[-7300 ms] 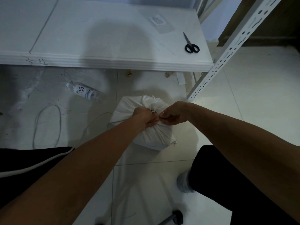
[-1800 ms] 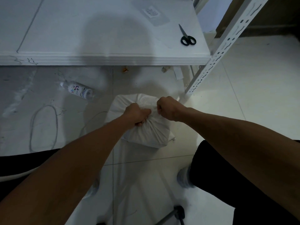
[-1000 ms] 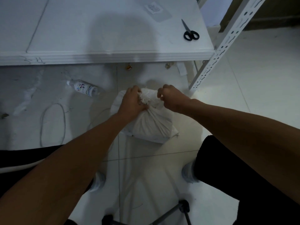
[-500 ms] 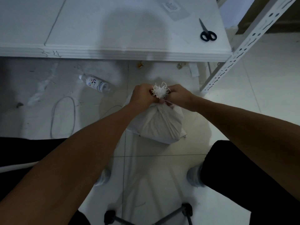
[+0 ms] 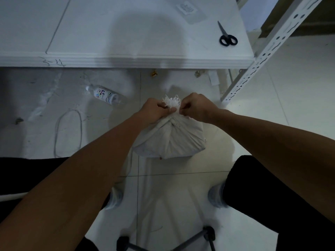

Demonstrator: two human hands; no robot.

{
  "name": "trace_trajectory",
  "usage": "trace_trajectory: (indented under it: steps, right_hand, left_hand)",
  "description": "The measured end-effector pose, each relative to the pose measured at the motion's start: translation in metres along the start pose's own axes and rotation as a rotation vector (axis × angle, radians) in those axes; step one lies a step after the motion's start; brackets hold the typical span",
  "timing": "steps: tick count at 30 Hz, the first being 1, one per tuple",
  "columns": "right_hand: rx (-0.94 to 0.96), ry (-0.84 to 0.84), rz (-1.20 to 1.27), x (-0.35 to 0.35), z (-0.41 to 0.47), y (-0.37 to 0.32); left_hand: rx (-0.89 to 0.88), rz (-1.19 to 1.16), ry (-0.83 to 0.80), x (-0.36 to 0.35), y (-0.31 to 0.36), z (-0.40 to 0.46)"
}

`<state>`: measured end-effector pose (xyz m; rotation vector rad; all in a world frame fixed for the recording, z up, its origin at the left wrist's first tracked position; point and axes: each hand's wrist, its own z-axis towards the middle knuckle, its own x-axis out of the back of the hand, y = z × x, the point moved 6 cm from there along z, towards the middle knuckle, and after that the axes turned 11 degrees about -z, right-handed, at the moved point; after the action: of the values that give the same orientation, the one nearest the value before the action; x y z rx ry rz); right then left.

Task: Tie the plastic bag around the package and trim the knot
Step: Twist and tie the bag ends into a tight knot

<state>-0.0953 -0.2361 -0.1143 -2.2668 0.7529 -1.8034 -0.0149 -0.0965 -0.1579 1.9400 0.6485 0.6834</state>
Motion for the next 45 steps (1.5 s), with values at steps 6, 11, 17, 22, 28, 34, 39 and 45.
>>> trace_trajectory:
  steps: [6, 11, 17, 22, 28, 34, 39, 45]
  right_hand:
    - [0.126, 0.015, -0.061, -0.007, 0.001, -0.018]
    - [0.037, 0.138, 0.066, -0.005, -0.002, -0.014]
    - [0.081, 0.202, 0.074, -0.01, -0.005, -0.025]
    - [0.09, 0.185, 0.039, -0.01, -0.007, -0.024]
    - [0.084, 0.161, 0.047, -0.017, -0.012, -0.025]
    - [-0.047, 0.198, 0.141, -0.013, -0.011, -0.009]
    - [-0.045, 0.197, 0.131, -0.007, -0.006, -0.007]
    - [-0.001, 0.104, 0.058, -0.015, -0.007, -0.013]
  left_hand:
    - [-0.075, -0.137, 0.003, -0.004, 0.004, 0.0]
    - [-0.079, -0.213, 0.11, 0.006, 0.002, 0.004]
    - [-0.168, -0.149, 0.206, 0.01, 0.004, -0.001]
    - [-0.321, -0.019, 0.263, 0.002, 0.022, -0.006]
    - [-0.323, 0.061, 0.302, -0.01, 0.02, -0.01]
    - [-0.272, 0.104, 0.25, -0.008, 0.018, 0.0]
    - [-0.252, 0.0, 0.161, -0.008, 0.012, -0.001]
    - [-0.246, 0.098, 0.128, -0.007, 0.013, -0.007]
